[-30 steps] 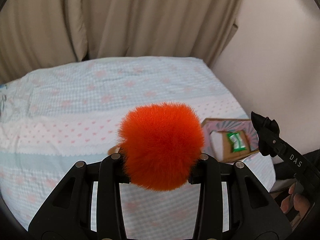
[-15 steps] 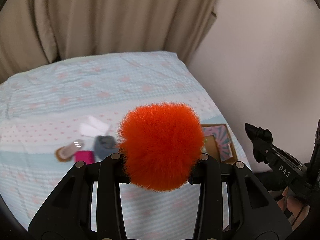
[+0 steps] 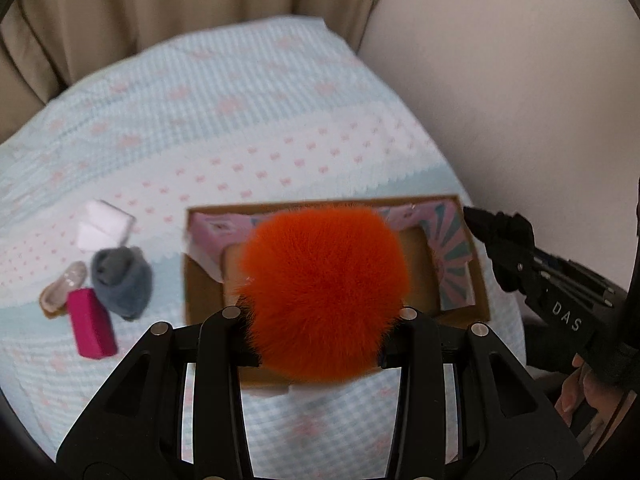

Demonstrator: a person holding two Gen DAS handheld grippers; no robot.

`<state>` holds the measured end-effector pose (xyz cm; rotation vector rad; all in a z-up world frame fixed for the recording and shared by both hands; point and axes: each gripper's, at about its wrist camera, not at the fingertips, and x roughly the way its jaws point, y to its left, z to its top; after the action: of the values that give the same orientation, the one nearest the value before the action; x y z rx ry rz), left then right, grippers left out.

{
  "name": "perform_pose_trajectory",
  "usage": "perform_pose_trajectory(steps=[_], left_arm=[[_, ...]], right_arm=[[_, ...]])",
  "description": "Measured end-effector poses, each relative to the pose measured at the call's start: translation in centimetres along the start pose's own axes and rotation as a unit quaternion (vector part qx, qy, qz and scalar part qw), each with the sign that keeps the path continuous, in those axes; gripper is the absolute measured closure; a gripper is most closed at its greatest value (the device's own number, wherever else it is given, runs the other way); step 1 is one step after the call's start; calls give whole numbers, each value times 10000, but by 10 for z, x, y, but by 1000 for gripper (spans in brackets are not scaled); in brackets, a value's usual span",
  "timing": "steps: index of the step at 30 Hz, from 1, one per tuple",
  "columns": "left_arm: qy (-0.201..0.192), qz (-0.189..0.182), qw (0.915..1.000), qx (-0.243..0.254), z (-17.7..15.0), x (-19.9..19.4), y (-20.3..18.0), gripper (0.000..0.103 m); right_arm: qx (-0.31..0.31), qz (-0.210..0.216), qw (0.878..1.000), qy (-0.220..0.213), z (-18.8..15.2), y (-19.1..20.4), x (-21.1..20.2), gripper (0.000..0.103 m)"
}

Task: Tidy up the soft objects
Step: 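Carry pompom and glove into the pink box and open both tools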

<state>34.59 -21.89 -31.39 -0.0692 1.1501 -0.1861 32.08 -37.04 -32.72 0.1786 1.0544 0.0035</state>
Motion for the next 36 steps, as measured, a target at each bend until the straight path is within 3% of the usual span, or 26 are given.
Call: perform_pose_trajectory(steps=[10, 14, 16, 17, 18, 19, 20, 29, 36], left_arm=[[1011, 301, 9943, 157, 1, 90, -12, 69], [1120, 356, 9927, 263, 1, 97, -12, 69], [1112, 463, 9921, 351, 4, 96, -13, 63], [1129, 503, 9916, 372, 4, 96, -13, 46], [1153, 520, 9914, 344, 5, 95, -11, 15], [1144, 493, 9917, 310, 6, 94, -10, 1], [1087, 468, 9926, 274, 5, 91, -8, 0], [1071, 574, 9924, 170, -5, 73, 1, 0], [850, 552, 9947, 179, -6, 49, -5, 0]], right_arm=[[140, 125, 9967, 793, 7, -21, 80, 83], [183, 172, 9952, 948, 9, -23, 94, 83], [210, 212, 9946, 994, 9, -23, 97, 82], [227, 237, 9944, 1007, 10, -22, 99, 73], [239, 259, 9943, 1007, 11, -22, 100, 63], [250, 293, 9942, 1003, 11, -22, 101, 33], [268, 365, 9941, 987, 12, -22, 101, 3], [252, 444, 9947, 897, 8, -22, 89, 0], [64, 406, 9969, 676, 4, -21, 67, 0]])
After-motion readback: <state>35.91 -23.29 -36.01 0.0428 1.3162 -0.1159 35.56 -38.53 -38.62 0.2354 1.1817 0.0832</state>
